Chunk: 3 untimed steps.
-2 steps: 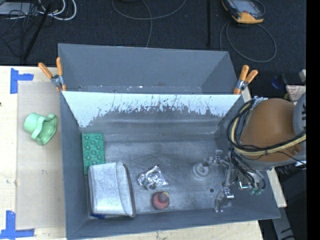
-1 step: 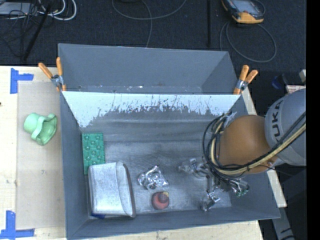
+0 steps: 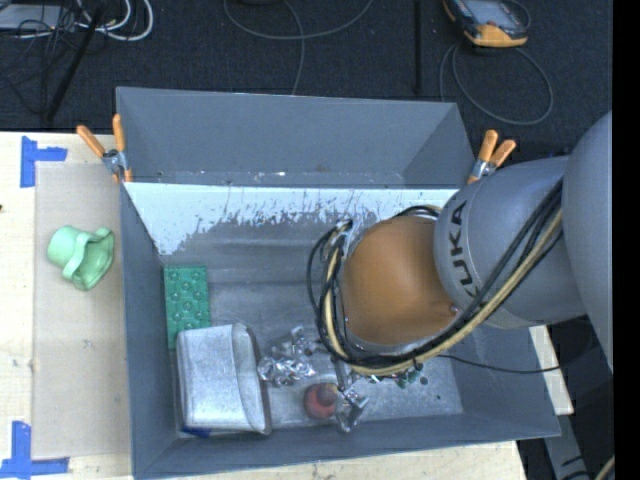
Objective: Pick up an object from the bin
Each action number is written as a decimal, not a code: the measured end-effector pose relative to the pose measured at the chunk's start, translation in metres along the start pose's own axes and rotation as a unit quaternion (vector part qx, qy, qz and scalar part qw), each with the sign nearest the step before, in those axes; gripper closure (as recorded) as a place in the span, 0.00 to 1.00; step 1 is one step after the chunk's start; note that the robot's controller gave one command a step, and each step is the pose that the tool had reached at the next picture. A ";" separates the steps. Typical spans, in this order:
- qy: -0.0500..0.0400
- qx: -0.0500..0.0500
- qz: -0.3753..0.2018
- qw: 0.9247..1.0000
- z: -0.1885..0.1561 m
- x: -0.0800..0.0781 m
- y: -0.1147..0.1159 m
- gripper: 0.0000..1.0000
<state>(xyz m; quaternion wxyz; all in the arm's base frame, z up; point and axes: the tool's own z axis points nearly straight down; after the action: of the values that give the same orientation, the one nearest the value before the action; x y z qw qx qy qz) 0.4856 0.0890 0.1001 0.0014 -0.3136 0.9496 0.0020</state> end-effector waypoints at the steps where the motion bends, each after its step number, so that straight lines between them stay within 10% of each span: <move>1: 0.002 0.001 -0.060 0.998 -0.019 0.015 -0.020 0.00; 2: 0.003 0.003 -0.345 0.938 0.028 -0.042 0.006 0.00; 3: 0.003 0.003 -0.324 0.946 0.029 -0.110 0.013 0.00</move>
Offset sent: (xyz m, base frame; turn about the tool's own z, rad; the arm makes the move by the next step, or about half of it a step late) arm -0.0008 -0.0253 0.0196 -0.1233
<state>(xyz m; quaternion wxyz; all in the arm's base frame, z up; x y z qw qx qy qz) 0.5658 0.1650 0.0715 0.0001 -0.6044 0.7967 -0.0022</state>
